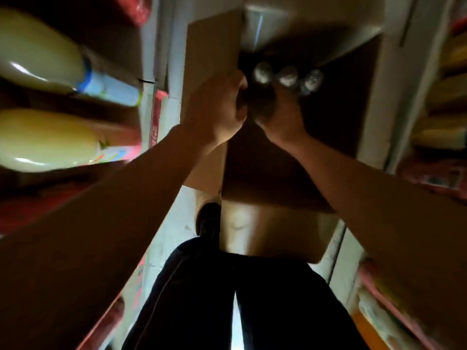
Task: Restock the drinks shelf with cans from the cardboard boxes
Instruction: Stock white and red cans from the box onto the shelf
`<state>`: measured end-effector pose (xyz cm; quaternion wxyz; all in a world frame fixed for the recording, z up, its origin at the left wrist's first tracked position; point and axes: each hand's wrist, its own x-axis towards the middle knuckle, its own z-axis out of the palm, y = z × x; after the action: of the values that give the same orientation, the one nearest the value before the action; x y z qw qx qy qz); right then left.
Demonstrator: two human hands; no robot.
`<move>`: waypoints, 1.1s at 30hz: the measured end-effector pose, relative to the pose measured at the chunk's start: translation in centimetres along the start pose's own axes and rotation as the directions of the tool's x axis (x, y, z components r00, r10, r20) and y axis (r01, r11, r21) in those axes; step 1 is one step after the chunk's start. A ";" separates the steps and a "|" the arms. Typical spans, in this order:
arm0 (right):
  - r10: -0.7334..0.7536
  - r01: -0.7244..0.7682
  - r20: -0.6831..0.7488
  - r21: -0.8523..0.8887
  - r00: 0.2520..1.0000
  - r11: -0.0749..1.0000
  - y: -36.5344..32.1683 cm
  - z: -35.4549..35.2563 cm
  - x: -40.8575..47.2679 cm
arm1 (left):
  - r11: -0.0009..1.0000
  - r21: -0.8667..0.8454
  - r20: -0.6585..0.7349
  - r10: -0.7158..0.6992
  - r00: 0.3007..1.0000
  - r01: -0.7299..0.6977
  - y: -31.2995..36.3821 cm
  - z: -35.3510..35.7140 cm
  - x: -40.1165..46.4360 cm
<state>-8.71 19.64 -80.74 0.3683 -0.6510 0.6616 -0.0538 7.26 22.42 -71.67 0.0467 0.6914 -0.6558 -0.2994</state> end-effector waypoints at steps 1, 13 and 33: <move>0.015 -0.015 0.008 0.013 1.000 1.000 0.2 0.7 1.6 | 1.000 -0.016 -0.023 0.002 1.000 -0.002 -0.7 0.6 0.1; 0.060 -0.063 -0.128 -0.016 0.990 0.998 1.2 6.6 10.2 | 0.985 -0.171 -0.159 -0.026 0.987 -0.002 -2.8 3.5 0.9; 0.524 -0.118 -0.409 0.694 0.747 0.711 -16.0 -40.1 -34.3 | 0.761 -0.492 0.222 0.579 0.785 -0.423 30.4 -23.5 -13.1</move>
<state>-21.93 31.87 -28.63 0.3469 -0.3078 0.7917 -0.3978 -7.78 22.84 -33.97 0.1513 0.3930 -0.7365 -0.5293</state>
